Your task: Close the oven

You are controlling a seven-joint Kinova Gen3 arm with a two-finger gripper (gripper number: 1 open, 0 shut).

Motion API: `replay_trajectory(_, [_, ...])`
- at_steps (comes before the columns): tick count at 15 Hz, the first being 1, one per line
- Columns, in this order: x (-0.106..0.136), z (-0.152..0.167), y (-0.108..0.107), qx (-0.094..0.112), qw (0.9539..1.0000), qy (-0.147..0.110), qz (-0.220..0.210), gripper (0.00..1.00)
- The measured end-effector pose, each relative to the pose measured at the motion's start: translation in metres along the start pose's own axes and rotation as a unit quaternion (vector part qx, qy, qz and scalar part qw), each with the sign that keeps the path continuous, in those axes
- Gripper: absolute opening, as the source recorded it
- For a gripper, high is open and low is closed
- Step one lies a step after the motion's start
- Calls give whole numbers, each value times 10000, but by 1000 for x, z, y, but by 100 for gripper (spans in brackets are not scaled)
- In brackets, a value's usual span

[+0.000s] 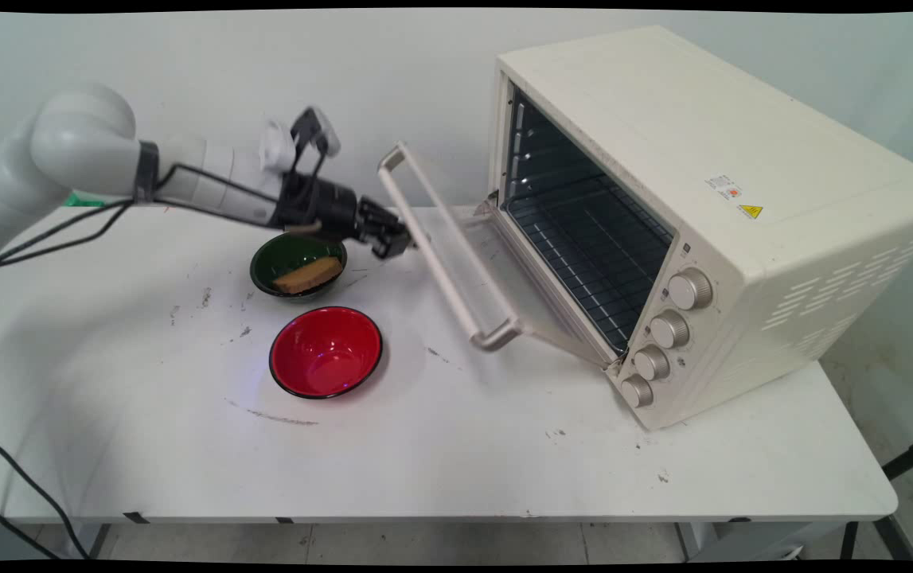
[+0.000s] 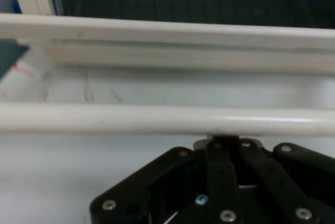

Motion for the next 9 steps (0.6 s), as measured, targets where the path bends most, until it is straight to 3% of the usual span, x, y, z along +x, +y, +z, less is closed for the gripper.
replay_trajectory(5, [43,-16,-3,-68,9988,491,-53,0])
replay_trajectory(9, [67,-37,-6,-159,9984,546,-41,0])
